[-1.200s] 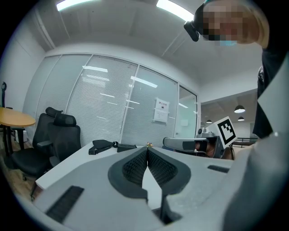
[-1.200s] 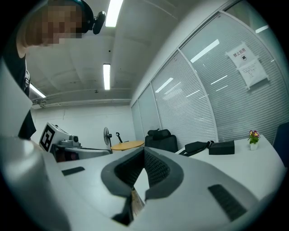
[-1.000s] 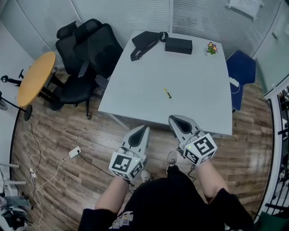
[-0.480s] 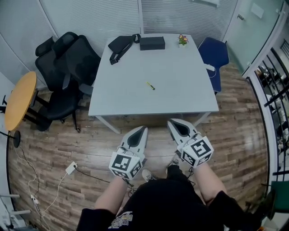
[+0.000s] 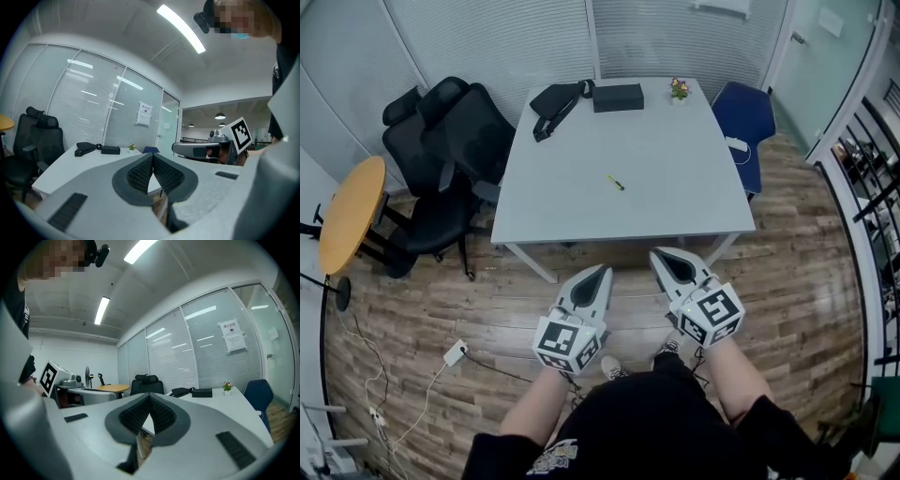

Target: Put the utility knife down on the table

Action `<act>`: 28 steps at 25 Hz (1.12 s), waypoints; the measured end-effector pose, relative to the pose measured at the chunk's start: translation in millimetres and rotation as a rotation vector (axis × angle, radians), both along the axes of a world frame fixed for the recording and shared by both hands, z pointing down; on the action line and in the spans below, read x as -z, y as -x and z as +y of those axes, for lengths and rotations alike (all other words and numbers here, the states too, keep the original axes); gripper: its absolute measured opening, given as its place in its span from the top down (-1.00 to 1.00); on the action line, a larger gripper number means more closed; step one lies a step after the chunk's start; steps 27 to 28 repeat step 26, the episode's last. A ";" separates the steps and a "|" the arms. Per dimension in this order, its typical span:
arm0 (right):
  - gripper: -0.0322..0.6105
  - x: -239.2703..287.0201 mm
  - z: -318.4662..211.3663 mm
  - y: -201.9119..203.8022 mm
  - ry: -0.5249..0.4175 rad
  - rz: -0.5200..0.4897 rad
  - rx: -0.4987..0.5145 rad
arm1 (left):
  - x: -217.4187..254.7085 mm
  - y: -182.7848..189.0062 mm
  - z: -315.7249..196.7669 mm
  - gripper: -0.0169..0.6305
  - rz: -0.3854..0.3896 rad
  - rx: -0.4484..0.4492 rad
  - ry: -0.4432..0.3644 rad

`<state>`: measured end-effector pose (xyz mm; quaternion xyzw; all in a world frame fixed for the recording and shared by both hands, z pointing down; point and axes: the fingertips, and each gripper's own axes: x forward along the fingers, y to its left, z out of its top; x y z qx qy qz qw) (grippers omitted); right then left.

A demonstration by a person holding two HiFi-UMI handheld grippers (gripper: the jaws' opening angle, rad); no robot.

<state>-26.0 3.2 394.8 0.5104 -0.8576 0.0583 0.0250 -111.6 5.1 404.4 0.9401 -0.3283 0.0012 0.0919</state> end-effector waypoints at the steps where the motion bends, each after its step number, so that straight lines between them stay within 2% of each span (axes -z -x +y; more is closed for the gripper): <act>1: 0.89 -0.5 0.2 0.7 0.000 -0.001 0.000 | 0.4 0.2 0.2 0.93 -0.001 -0.001 -0.001; 28: 0.89 0.3 0.7 12.3 -0.010 -0.004 -0.010 | 1.3 10.8 -2.1 0.93 0.009 -0.007 -0.010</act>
